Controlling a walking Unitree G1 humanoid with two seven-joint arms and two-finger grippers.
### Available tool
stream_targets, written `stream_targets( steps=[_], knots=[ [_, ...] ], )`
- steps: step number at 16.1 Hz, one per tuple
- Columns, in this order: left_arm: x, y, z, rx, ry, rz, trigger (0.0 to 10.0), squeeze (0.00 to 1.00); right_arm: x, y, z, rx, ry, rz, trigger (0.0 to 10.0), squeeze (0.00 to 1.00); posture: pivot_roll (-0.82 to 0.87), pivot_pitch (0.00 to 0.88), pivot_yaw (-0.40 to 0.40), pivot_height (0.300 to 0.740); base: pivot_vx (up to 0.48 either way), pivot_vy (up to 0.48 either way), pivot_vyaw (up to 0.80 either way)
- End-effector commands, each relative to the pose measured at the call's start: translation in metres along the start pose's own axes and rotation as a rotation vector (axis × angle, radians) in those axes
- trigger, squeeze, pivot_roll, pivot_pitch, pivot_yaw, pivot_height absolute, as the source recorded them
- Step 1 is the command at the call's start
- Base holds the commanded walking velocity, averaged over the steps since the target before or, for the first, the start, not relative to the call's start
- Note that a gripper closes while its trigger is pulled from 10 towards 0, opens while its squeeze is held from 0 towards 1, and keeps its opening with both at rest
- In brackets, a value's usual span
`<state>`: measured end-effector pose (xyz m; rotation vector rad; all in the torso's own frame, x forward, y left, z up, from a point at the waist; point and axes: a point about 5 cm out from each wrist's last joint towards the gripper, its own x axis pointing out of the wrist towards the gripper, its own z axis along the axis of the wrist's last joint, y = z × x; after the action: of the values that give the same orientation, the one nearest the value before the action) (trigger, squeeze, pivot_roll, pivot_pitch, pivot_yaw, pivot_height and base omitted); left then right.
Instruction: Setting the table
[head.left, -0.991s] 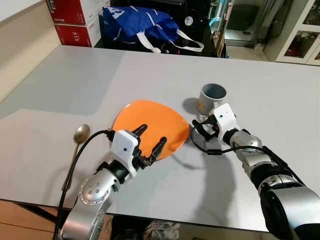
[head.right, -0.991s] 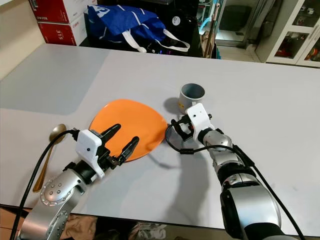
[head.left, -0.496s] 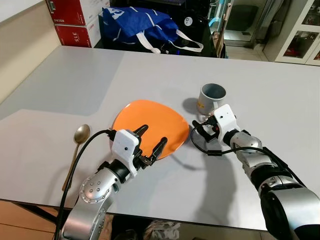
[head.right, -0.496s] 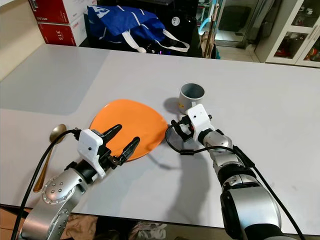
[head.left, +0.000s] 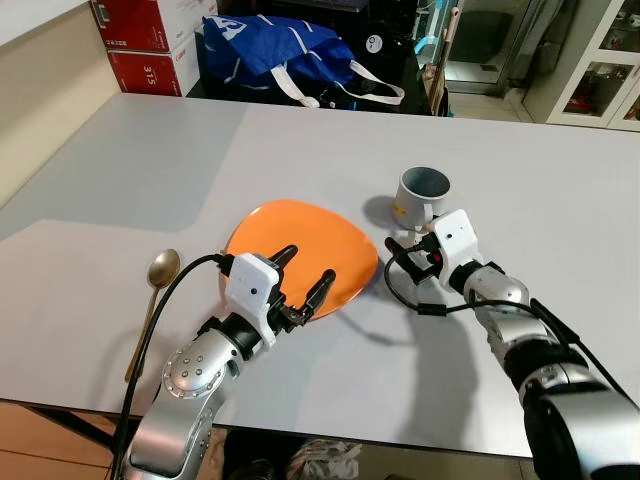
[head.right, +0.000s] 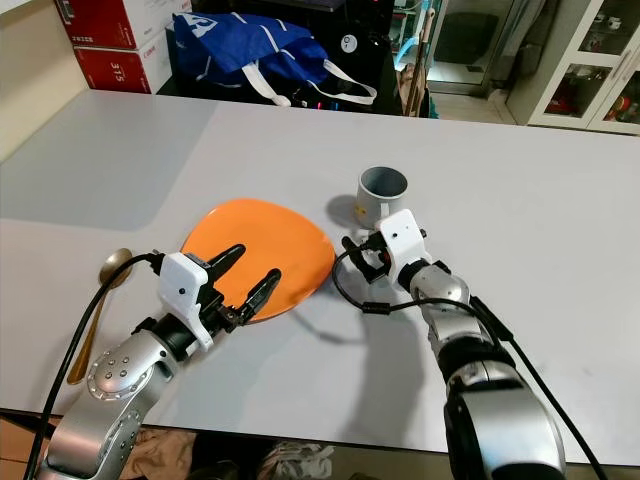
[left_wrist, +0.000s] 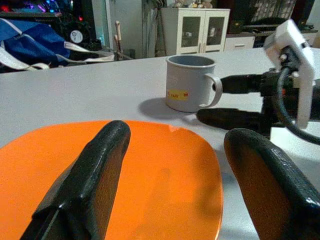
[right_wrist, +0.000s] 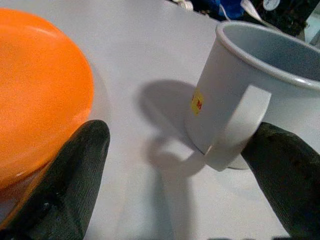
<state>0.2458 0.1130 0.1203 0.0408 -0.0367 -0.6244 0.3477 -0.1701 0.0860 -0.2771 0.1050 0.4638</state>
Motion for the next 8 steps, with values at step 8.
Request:
stream_targets(
  steps=[8],
  knots=[
    [0.008,0.012,-0.002,0.024,0.018,0.057,10.0,0.00,-0.037,0.008,-0.008,0.031,-0.080,0.011,10.0,0.00,-0.12,0.000,0.009,0.740,0.000,0.000,0.00]
  ],
)
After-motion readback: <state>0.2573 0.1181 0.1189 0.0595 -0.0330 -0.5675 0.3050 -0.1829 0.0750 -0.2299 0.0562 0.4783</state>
